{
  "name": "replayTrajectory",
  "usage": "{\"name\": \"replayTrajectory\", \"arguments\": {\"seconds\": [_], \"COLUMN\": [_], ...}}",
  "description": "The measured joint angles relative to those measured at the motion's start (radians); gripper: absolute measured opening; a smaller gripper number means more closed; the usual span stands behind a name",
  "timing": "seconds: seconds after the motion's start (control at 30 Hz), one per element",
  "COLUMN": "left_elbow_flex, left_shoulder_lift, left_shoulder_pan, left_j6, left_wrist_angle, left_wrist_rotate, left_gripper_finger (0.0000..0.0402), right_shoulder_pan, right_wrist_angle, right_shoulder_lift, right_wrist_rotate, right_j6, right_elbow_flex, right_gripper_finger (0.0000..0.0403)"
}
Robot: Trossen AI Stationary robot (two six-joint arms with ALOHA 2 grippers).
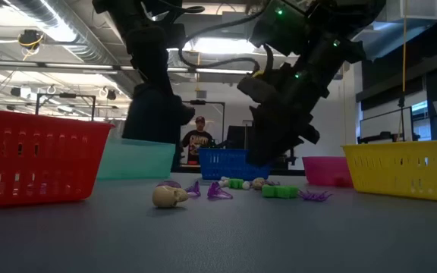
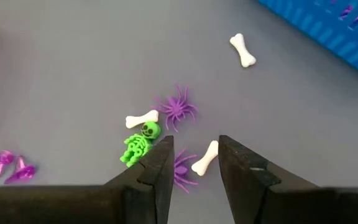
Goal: Sort Halloween decoration
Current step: Put the white bone toy into the yellow bin
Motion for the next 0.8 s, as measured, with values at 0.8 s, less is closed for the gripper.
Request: {"name": "replayTrajectory", "arguments": {"seconds": [0.8], "left_elbow_flex": [-0.001], "left_shoulder_lift": [0.0], "left_shoulder_pan": [0.001], "left_j6": [0.004], "left_wrist_angle": [0.005], "left_wrist_rotate": [-0.003], "left_gripper_finger": [0.0137], "right_shoulder_pan": [-0.001], "right_wrist_angle": [-0.264], "right_shoulder_lift": [0.088], "right_wrist_rotate": [0.027], "right_j6": [-0.01], "right_elbow_flex": [0.22], "right_gripper_finger": [0.0124]}}
